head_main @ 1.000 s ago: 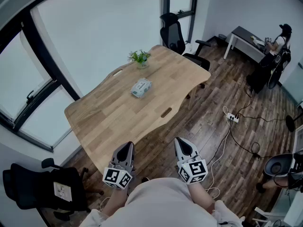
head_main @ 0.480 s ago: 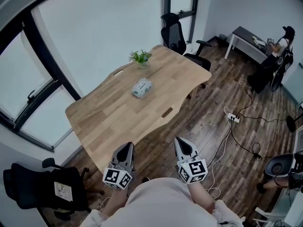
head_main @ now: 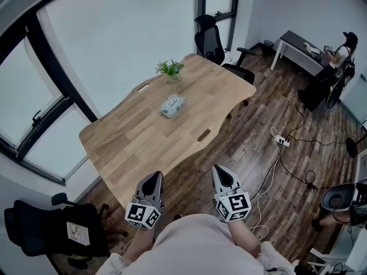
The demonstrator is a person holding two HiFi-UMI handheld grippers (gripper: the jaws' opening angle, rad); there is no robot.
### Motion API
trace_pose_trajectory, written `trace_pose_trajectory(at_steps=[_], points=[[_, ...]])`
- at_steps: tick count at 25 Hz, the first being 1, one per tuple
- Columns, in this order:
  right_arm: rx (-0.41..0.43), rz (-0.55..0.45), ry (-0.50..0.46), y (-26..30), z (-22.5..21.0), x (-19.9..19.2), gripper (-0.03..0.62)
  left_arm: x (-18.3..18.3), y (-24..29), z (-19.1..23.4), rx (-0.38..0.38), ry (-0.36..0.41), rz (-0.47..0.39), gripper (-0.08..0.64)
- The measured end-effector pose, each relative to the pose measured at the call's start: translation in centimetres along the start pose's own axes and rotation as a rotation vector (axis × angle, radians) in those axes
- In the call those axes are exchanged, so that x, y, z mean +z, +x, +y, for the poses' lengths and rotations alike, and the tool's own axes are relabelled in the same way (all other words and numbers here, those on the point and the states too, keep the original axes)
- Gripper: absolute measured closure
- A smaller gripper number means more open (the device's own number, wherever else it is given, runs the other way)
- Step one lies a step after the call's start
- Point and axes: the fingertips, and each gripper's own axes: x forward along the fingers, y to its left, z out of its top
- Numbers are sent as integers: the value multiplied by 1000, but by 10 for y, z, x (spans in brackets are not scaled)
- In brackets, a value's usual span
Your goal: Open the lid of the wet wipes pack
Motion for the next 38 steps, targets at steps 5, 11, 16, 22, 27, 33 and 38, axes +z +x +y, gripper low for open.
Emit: trace_pose_trajectory(at_steps=[5,11,16,22,27,33,38], points=[[-20,-2,-8,2,5,-1,583,0,-2,4,-8,8,-1,538],[-38,-16,-16,4,8,1,515,-1,-5,9,-14,6,0,538],[-40,-34,-8,6,12,4,417,2,-8,14,-14,9,-4,538],[-32,-48,7,9,18,4,303,3,-10,18,-15,10,-5,538],[-41,-44,29,11,19,1,235,2,-12,19,-21,6,-4,538],[-37,-31,28,17,26,-4,236,0,-15,27,-22,1,5,538],[-44,-25,22,22,30,-5,236,0,-15,34,-29,-5,4,538]])
